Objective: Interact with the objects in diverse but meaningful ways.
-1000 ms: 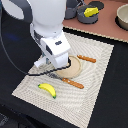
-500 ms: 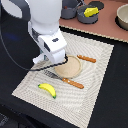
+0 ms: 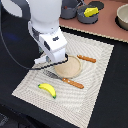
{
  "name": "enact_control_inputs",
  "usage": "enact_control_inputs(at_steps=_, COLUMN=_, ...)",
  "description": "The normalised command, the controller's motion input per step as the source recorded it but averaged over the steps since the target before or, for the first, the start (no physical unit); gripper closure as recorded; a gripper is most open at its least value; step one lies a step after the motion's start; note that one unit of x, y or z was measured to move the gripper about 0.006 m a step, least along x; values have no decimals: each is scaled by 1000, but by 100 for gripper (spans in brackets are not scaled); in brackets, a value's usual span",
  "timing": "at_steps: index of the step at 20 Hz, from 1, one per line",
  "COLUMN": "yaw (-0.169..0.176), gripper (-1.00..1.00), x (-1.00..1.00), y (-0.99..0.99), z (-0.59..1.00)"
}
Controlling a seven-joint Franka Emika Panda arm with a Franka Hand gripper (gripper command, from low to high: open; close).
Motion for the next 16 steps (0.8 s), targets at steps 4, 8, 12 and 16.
enact_control_inputs(at_steps=4, yaw=-72, gripper=-100, x=-67, y=-108, z=609)
enact_control_inputs(at_steps=8, yaw=-142, gripper=-100, x=81, y=-295, z=684)
enact_control_inputs(at_steps=12, yaw=-188, gripper=-100, x=286, y=-399, z=378)
enact_control_inputs(at_steps=16, yaw=-175, gripper=-100, x=417, y=-419, z=164)
